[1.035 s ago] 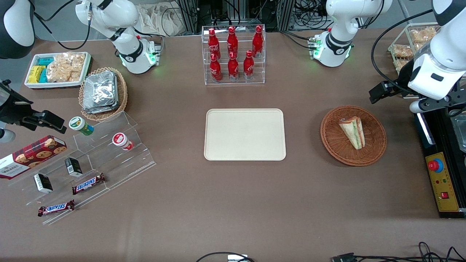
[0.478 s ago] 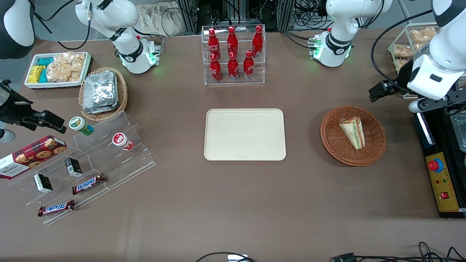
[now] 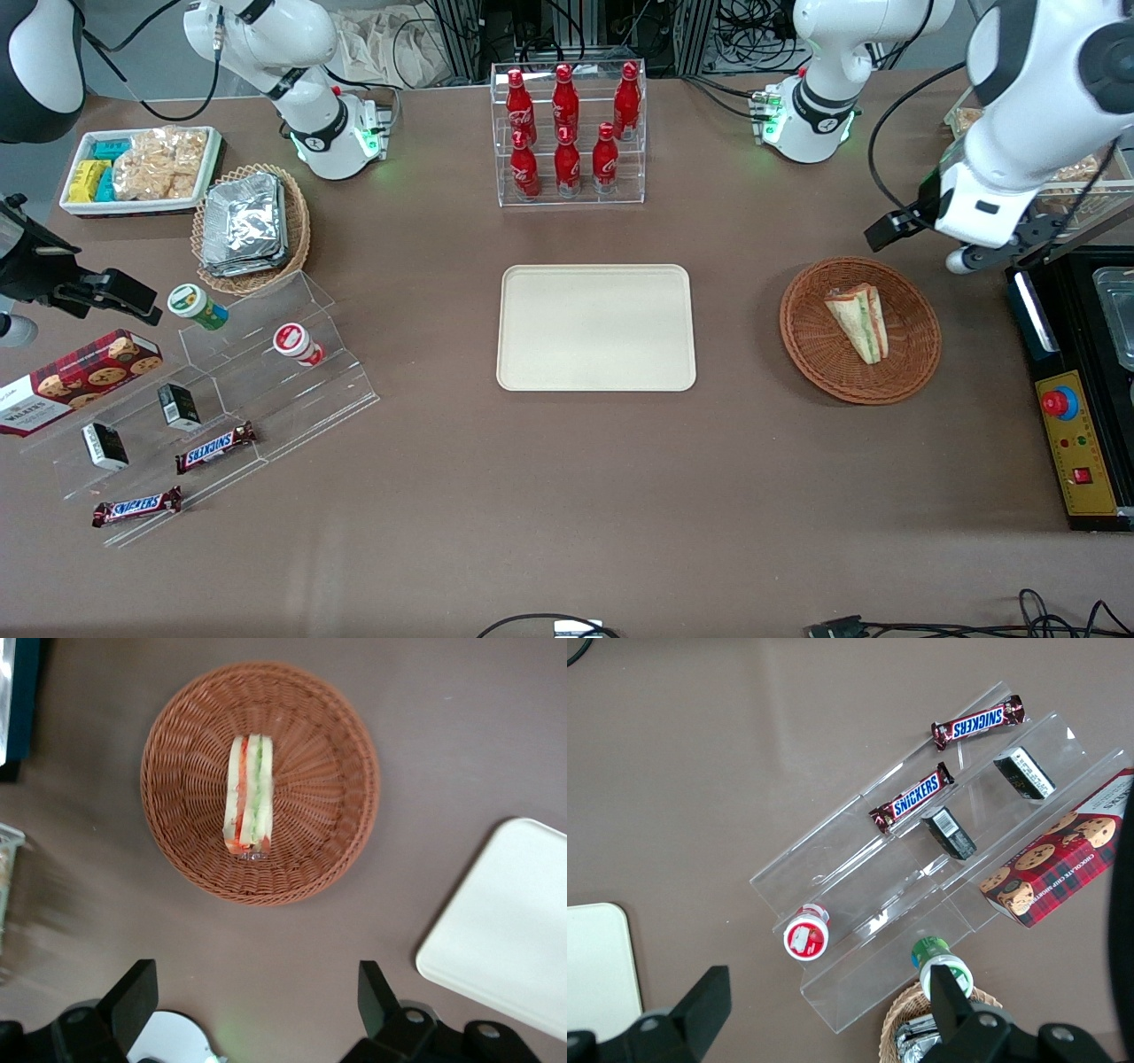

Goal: Place sandwich from basket to tray
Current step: 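Lower the open left gripper over the sandwich in the wicker basket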

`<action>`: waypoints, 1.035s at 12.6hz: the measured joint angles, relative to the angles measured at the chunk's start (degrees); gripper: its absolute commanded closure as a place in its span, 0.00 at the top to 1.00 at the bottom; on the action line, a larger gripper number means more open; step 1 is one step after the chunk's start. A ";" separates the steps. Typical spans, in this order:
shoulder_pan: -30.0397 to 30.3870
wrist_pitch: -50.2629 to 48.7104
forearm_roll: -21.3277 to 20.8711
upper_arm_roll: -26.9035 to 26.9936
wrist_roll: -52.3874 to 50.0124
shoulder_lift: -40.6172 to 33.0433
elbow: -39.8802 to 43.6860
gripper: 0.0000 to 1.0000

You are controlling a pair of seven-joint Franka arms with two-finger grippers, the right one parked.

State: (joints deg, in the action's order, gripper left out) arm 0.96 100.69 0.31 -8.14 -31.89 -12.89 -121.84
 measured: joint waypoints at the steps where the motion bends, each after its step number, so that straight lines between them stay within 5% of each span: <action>1: 0.77 3.61 0.00 0.08 -1.82 -0.07 -3.25 1.00; 7: 5.18 23.39 0.00 0.59 -2.92 6.09 -15.70 1.00; 13: 5.20 35.06 -0.37 0.89 -2.92 16.72 -19.29 1.00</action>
State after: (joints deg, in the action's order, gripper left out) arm 6.16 135.75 -0.06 -7.25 -34.81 3.84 -141.13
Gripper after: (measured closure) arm 0.000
